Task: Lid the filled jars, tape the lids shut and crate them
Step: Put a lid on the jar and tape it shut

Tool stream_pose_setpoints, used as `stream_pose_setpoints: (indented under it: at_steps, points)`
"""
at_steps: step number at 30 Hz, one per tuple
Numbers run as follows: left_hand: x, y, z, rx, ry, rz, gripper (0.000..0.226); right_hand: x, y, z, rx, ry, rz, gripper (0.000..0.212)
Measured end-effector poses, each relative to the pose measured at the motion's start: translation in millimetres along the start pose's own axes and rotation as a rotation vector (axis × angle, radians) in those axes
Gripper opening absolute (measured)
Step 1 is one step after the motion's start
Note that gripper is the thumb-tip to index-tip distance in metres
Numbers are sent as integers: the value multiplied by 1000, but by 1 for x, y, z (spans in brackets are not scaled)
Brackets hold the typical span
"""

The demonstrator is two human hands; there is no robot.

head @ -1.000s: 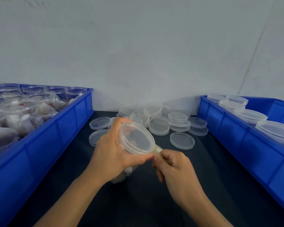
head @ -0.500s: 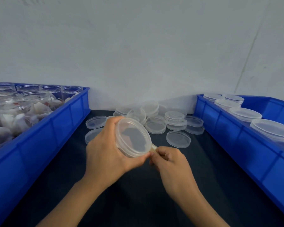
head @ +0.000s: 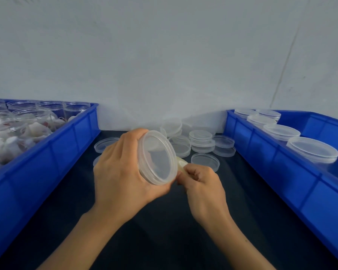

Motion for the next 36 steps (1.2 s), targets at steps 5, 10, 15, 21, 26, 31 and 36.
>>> stream_pose_setpoints:
  at_steps: [5, 10, 15, 21, 26, 31, 36]
  points:
    - [2, 4, 1, -5, 26, -28, 89, 4, -3, 0, 0, 20, 23, 41]
    - [4, 10, 3, -28, 42, -34, 87, 8, -6, 2, -6, -18, 145, 40]
    - [8, 16, 5, -82, 61, -31, 85, 9, -5, 3, -16, -24, 209, 40]
    - [0, 5, -1, 57, -29, -191, 98, 4, -13, -2, 79, -117, 288, 41]
    - [0, -8, -1, 150, -36, -375, 95, 1, -13, -2, 117, -198, 328, 36]
    - [-1, -21, -2, 157, -58, -413, 82, -2, -10, -3, 125, -227, 332, 32]
    - [-4, -18, 0, 118, -150, -323, 109, -5, -8, -4, 128, -216, 350, 34]
Point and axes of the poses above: each hand's wrist, its own z-axis towards the middle knuckle, its own x-axis out of the back of the hand, y = z × x, the point moved 5 cm from there along z, towards the middle knuckle, and after that the axes turned 5 degrees about -x, right-handed, at the moved point
